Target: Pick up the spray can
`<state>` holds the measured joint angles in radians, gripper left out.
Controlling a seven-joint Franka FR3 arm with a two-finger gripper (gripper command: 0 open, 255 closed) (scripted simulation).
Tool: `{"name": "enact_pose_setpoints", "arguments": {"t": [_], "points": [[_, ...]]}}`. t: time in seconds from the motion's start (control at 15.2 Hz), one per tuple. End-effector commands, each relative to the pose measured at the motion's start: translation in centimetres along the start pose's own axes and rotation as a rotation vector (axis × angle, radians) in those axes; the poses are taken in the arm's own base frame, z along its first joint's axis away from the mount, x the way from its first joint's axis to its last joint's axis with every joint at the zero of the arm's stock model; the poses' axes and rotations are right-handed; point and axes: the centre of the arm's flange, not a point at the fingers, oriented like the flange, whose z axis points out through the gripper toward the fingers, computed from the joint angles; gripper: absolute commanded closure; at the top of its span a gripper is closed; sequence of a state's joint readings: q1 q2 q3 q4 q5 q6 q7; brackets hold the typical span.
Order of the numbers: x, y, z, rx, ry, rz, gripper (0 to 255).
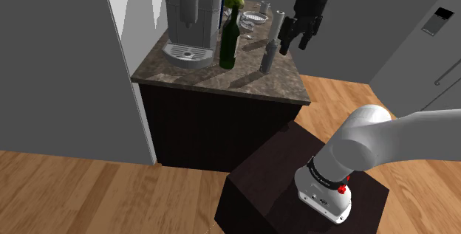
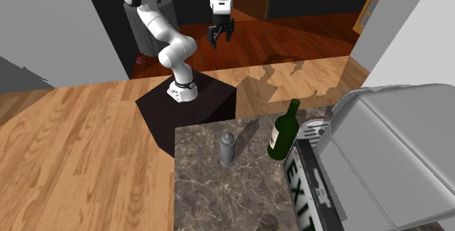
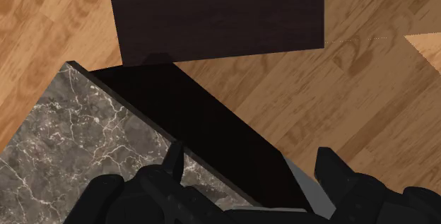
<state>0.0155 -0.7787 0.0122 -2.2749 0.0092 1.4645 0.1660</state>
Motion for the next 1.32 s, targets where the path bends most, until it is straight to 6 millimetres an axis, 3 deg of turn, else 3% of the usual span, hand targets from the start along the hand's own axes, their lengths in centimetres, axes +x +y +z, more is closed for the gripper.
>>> {"name": "enact_pose_setpoints", "arguments": {"t": [0.0,1.25], "points": [[0.0,0.0,0.0,0.000,0.000,0.000,0],[20.5,13.9,7.4,-0.100,-0.127,0.061,0]]}}
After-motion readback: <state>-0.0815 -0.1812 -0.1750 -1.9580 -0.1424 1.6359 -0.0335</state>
